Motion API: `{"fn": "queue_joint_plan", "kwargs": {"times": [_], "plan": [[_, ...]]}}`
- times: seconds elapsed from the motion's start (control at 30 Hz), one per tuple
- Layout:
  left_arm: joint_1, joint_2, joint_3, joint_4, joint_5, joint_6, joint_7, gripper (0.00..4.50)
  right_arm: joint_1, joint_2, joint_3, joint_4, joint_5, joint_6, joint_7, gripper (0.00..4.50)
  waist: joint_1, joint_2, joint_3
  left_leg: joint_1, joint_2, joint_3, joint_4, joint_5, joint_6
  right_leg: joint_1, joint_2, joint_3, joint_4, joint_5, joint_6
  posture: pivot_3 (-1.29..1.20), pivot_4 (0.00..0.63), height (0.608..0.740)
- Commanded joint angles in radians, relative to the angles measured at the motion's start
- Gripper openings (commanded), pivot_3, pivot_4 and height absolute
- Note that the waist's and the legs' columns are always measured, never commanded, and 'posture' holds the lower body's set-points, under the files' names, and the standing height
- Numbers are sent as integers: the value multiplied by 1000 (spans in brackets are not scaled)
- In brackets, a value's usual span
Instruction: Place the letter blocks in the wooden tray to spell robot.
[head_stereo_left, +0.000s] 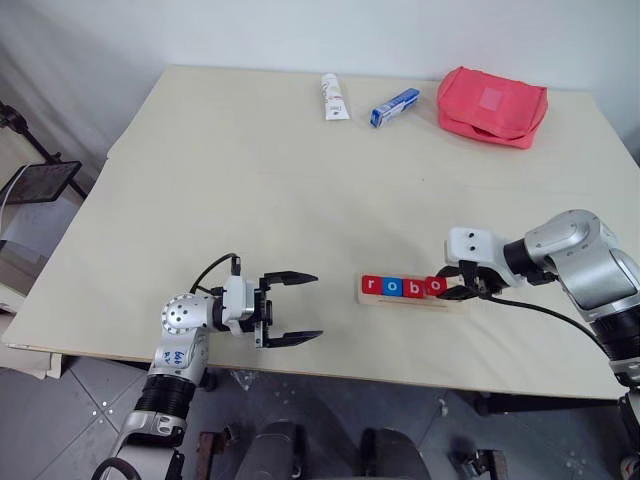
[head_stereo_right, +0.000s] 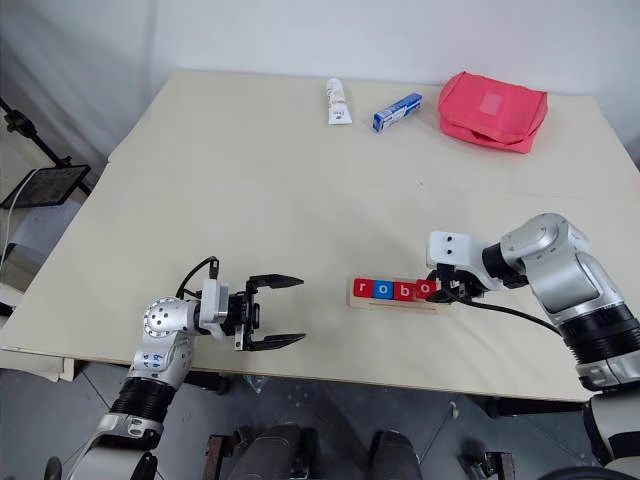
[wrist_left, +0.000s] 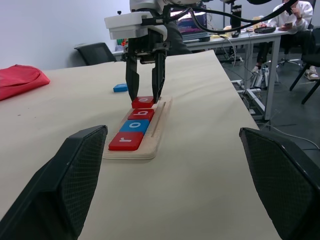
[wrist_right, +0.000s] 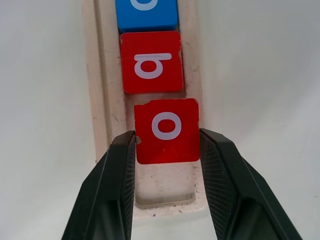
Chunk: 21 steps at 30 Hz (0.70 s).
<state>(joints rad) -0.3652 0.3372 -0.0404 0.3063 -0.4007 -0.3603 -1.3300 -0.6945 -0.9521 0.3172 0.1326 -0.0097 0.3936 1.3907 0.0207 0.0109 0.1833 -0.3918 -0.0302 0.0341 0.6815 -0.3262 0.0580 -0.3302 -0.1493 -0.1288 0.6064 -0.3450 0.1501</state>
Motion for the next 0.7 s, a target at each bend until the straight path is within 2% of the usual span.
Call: {"fn": "queue_joint_plan", "kwargs": {"times": [0.03,0.2,0.4,0.53,0.7], "plan": [[-2,1,-3,-18,-6,-5,6,4500,-7,-9,-30,-47,20,12,18,2847,0,0,0,0,0,0,0,0,0,0,0,0,0,0,0,0,150,740],[-7,0,-2,-9,-6,-7,4,4500,0,-11,-33,-61,23,25,17,4472,0,0,0,0,0,0,0,0,0,0,0,0,0,0,0,0,150,740],[-12,-4,-2,0,-4,-10,4,4500,11,-23,-64,-83,41,45,4,4472,1,0,0,0,0,0,0,0,0,0,0,0,0,0,0,0,150,740],[-16,-8,-2,10,-2,-14,5,4500,87,-40,-190,-123,99,99,-66,4472,5,0,0,0,0,-1,0,0,0,0,0,0,0,0,0,0,150,740],[-19,-9,-1,18,-3,-15,3,4500,207,-22,-386,-159,149,166,-221,4472,4,0,0,0,0,-1,0,0,0,0,0,0,0,0,0,0,150,740]]}}
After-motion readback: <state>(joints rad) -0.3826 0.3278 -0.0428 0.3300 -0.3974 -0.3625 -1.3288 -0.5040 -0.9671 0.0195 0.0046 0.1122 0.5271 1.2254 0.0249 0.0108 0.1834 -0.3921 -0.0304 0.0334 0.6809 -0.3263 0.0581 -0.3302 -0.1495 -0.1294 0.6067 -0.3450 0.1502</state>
